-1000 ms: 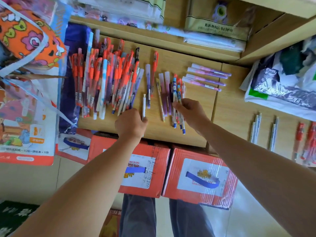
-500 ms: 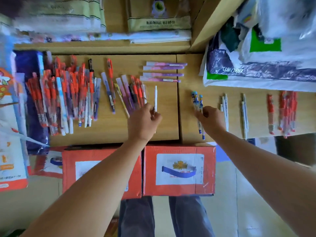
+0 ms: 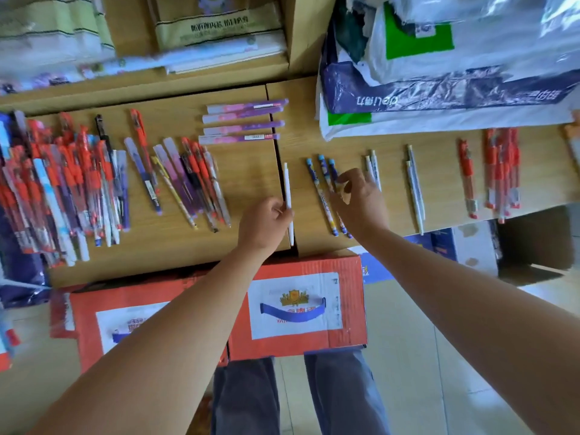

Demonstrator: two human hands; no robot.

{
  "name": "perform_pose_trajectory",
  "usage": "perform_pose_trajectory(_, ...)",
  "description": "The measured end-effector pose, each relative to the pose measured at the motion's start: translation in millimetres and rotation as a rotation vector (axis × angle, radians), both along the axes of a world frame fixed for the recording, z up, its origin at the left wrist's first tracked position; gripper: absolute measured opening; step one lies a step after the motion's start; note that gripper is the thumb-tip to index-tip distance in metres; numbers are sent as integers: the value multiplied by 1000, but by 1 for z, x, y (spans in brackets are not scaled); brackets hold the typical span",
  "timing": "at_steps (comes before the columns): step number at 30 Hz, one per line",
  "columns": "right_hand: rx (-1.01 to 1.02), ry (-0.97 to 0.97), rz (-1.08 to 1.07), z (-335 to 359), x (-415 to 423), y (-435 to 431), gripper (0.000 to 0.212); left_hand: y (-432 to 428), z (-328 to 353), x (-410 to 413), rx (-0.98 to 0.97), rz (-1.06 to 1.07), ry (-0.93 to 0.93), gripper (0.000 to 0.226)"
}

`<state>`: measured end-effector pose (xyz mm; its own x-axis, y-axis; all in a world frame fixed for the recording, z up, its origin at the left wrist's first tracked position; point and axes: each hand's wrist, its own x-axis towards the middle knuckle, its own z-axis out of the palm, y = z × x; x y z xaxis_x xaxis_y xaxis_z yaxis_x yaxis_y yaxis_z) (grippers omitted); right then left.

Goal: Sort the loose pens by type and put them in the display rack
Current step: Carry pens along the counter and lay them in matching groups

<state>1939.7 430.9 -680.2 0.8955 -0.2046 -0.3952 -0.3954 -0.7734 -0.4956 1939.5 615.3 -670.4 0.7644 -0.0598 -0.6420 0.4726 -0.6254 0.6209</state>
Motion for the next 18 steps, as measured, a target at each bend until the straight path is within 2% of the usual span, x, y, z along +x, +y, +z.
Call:
perform_pose_trajectory(3,146,-52,-30,3,0,-7,25,-17,0,3,-63,14,11,11)
perform_pose_trajectory(7,416,18,-45,14,1,-18,9,-48,4,9,-92,-72,-39,13)
perform_pose_trajectory(10,464,19,-91,16,3,-32,9,-71,9,10,-64,-122,-94,13)
perform_pose_trajectory(13,278,6,-195,15,9,-59,11,-83,11,12,130,-109,-237,21)
perform_pose_trajectory(16,58,31,-178,10,13,-89,13,-88,5,12,264,-134,-347,46)
perform_pose_trajectory(18,-24,67,-122,3,13,-99,14,-95,0,13,315,-144,-335,62)
